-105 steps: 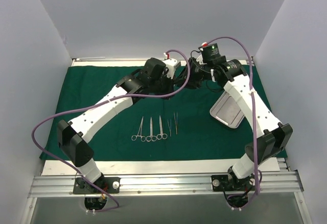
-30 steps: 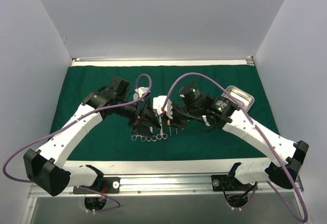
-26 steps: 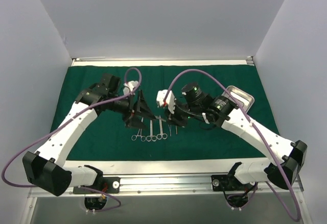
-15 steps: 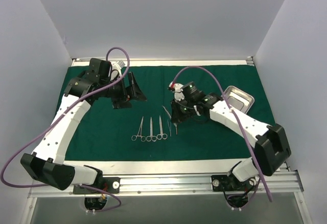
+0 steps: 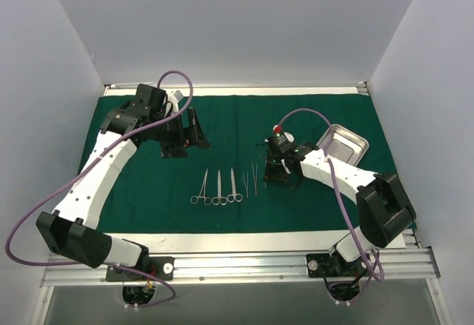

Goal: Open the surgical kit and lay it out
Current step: Place the medical item in the surgical kit.

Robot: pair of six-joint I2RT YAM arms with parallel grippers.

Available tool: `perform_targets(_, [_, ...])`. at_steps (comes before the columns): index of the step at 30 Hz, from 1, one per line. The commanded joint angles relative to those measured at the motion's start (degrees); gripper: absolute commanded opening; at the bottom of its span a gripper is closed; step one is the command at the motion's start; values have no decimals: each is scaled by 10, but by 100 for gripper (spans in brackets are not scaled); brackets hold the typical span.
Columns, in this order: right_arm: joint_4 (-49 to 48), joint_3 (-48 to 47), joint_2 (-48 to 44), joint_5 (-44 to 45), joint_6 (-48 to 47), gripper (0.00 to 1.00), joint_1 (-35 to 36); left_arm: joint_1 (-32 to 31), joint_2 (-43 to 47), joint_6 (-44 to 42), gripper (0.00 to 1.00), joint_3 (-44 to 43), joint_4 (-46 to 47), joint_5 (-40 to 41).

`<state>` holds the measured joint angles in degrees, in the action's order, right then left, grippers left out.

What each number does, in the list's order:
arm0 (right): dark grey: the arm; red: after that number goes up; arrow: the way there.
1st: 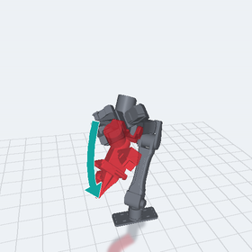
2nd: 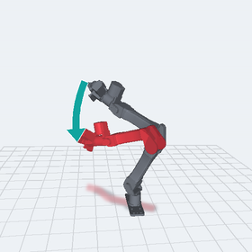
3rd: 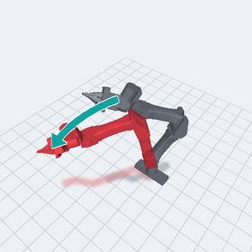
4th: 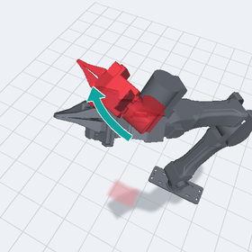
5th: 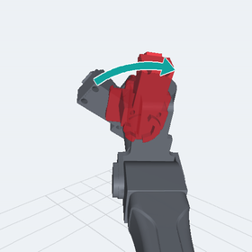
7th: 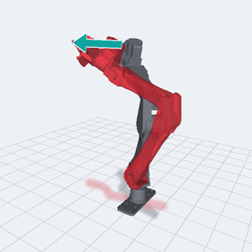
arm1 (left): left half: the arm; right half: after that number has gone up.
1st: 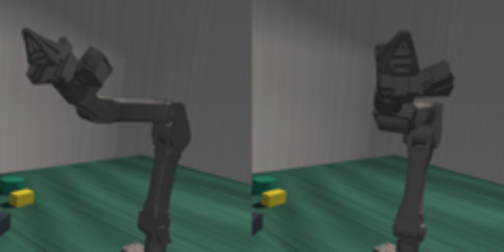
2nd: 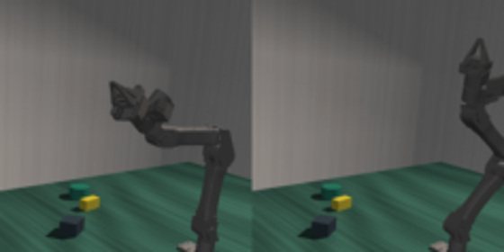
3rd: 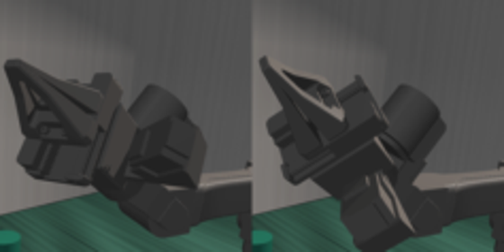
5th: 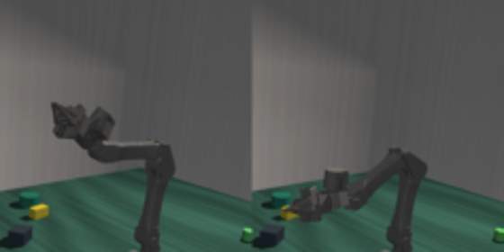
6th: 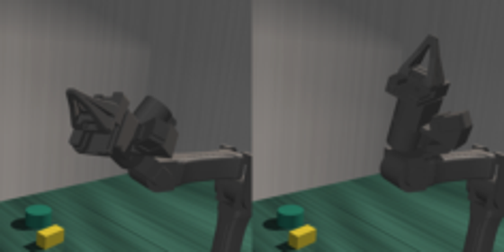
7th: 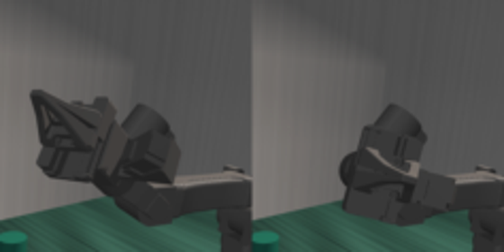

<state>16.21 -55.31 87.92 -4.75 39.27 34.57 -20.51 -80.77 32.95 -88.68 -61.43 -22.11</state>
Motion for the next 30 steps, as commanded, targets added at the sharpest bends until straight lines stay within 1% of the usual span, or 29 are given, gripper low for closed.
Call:
perform_targets(1, [-1, 17, 16, 44, 38, 0, -6, 4, 4, -7, 94, 9, 14, -9])
perform_targets(6, [-26, 25, 41, 39, 30, 0, -7, 6, 6, -3, 94, 30, 27, -14])
perform_targets(10, [-27, 17, 62, 40, 16, 0, -5, 9, 4, -1, 94, 37, 35, -24])
perform_targets(18, [-17, 13, 60, 40, 11, 0, 1, 10, 6, 8, 94, 51, 51, -34])
perform_targets(24, [7, -10, 52, 69, 4, 0, 24, 10, 7, 13, 94, 65, 60, -43])
perform_targets(30, [3, 1, 55, 65, 9, 0, 31, 10, 7, 15, 94, 68, 64, -50])
